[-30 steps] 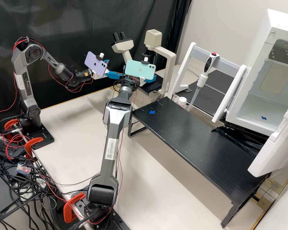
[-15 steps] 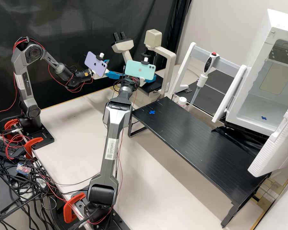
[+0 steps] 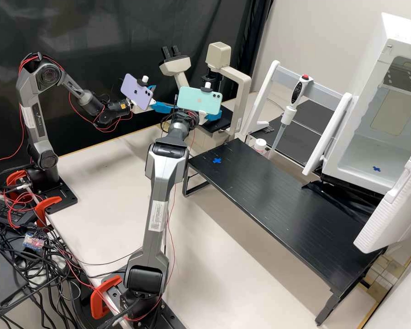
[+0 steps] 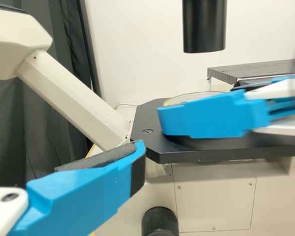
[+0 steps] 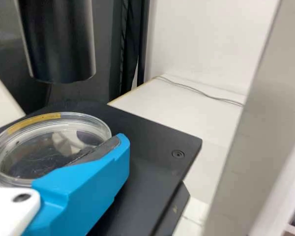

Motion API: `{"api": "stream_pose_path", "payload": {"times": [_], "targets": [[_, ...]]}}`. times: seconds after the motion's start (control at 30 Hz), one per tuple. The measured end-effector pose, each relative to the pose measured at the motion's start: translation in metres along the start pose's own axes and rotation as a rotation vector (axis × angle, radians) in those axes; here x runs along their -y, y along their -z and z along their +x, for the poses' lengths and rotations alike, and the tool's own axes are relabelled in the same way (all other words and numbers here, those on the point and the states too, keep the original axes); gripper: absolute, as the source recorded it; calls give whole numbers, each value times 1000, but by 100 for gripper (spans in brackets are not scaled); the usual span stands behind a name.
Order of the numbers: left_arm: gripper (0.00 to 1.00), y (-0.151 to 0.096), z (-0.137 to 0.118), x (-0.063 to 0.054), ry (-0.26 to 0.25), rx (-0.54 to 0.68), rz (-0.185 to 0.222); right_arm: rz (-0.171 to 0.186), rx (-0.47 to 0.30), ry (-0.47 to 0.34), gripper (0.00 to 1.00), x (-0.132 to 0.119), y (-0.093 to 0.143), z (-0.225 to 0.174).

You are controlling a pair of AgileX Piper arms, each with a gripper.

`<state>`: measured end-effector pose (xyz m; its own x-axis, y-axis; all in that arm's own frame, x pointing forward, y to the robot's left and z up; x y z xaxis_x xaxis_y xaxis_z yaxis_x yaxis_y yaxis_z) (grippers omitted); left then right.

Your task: Move the petri dish to the bench

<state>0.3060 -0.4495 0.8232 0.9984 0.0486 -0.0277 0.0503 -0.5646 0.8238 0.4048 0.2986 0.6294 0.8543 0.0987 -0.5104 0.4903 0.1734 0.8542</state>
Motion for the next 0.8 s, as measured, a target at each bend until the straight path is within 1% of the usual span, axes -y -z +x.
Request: {"api": "stream_pose_path", "payload": {"times": [0.2,0.23,0.27,0.37,0.5,0.63,0.67,0.7,0.73,0.8], "targets": [[100,0,0,0,0,0,0,-35,-31,-25,0,-6,0,-21],[100,0,0,0,0,0,0,-48,-36,-28,0,-7,-1,-24],[100,0,0,0,0,0,0,-42,-35,-26,0,-6,-2,-25],[100,0,0,0,0,0,0,-49,-41,-25,0,-4,-6,-32],[100,0,0,0,0,0,0,-47,-53,-29,0,-4,-9,-43],[100,0,0,0,0,0,0,-54,-65,-35,0,-5,-10,-53],[100,0,0,0,0,0,0,-61,-68,-34,0,-5,-12,-58],[100,0,0,0,0,0,0,-50,-70,-32,0,-6,-14,-62],[100,0,0,0,0,0,0,-54,-71,-31,0,-7,-17,-68],[100,0,0,0,0,0,0,-39,-73,-45,0,-11,-21,-77]]}}
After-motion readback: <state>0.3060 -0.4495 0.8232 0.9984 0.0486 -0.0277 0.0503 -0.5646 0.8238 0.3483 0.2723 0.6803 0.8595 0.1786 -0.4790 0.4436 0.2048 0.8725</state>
